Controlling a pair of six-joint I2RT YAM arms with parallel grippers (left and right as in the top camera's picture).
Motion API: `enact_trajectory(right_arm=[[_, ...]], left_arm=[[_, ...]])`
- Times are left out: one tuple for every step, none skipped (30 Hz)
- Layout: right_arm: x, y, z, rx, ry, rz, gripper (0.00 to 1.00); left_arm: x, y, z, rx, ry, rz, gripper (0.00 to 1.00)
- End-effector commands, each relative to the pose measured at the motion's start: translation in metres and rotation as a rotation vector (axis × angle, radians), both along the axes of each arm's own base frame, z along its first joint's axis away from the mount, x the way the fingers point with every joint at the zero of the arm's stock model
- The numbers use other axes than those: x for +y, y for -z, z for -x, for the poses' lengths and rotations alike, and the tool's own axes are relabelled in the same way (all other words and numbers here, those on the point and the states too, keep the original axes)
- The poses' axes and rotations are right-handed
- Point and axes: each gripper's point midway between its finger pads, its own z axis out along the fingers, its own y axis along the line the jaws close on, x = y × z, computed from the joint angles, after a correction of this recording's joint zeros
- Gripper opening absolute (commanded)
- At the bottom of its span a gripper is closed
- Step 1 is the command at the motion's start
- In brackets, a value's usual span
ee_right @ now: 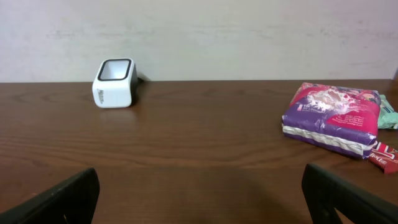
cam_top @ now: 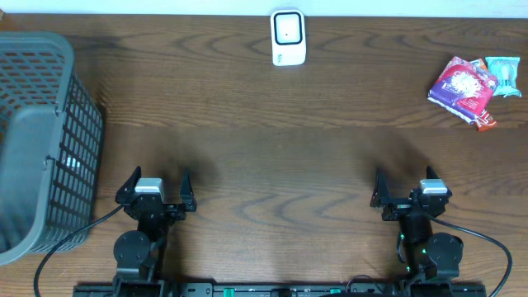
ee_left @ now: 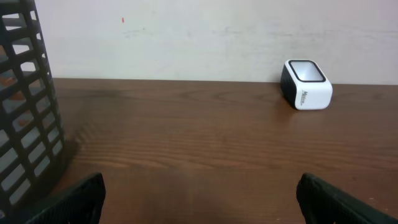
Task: Scan the item barcode
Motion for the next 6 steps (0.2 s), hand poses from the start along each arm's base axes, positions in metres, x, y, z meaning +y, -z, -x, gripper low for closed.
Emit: enact_trajectory(right_arm=[[0.0043, 0.0002, 0.0005, 0.000, -0.018, -0.013, 0.99], [0.0043, 0.0001, 0.0005, -0.001, -0.018, -0.013, 0.99], [0.0043, 0.0001, 0.0005, -0.001, -0.018, -0.013, 0.99], [0.0043, 0.0001, 0.0005, -0.001, -0.018, -0.013, 0.99], [0.0043, 0.0001, 0.0005, -0.001, -0.018, -0.013, 0.99], [0.0043, 0.0001, 0.0005, -0.001, -0.018, -0.013, 0.99]], left_arm=[[0.0052, 0.0155, 0.0013, 0.053, -0.028, -0.002, 0.98], [0.0052, 0.0155, 0.0013, 0.053, -0.028, -0.002, 0.98], [0.0052, 0.0155, 0.0013, 0.053, -0.028, -0.002, 0.98], [0.0052, 0.0155, 0.0013, 0.053, -0.028, -0.002, 0.98], [0.0052, 0.0155, 0.0013, 0.053, -0.028, -0.002, 0.98], [0.0052, 0.0155, 0.0013, 0.053, -0.028, -0.002, 0.98]])
